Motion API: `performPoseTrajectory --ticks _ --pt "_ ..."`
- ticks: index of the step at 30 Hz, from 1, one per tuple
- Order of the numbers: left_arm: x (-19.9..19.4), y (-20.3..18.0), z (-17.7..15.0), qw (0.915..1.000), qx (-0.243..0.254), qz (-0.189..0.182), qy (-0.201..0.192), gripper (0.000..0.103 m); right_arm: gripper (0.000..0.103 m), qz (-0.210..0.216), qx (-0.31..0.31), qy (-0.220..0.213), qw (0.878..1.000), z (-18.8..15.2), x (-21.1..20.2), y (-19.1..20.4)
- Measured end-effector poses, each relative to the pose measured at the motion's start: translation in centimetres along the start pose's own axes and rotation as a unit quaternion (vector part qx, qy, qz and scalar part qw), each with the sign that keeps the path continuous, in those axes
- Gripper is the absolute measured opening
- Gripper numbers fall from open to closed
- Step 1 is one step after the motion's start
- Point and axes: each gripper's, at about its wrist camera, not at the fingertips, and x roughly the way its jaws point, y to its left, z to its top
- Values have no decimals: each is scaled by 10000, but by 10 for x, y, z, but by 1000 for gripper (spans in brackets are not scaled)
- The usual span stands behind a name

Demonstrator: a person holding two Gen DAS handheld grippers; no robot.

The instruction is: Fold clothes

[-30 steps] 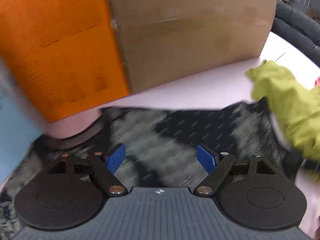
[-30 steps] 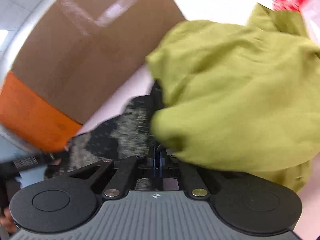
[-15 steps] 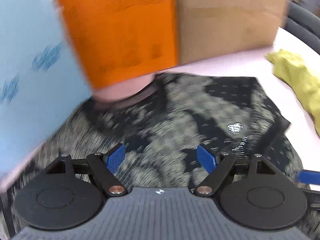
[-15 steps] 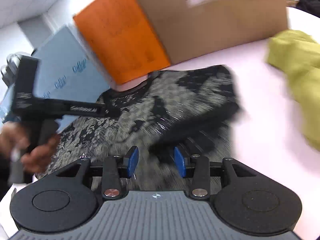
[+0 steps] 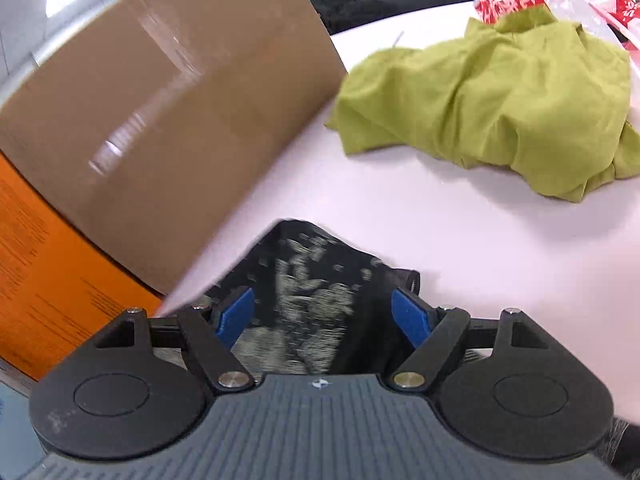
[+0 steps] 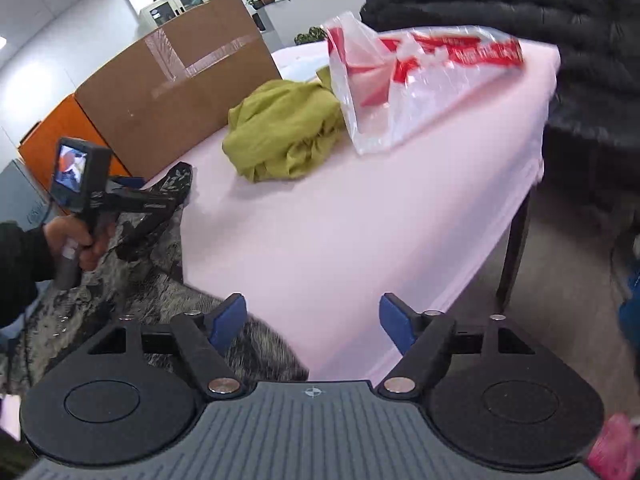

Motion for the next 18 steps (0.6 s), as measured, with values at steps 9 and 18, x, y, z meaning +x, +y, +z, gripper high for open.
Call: performPoseTrajectory --ticks 9,18 --pt "1 -7 4 9984 -244 -485 172 62 75 792 -1446 235 9860 7 19 23" --pt "3 -6 9 9963 -498 -546 428 6 4 931 -3363 914 9327 4 54 53"
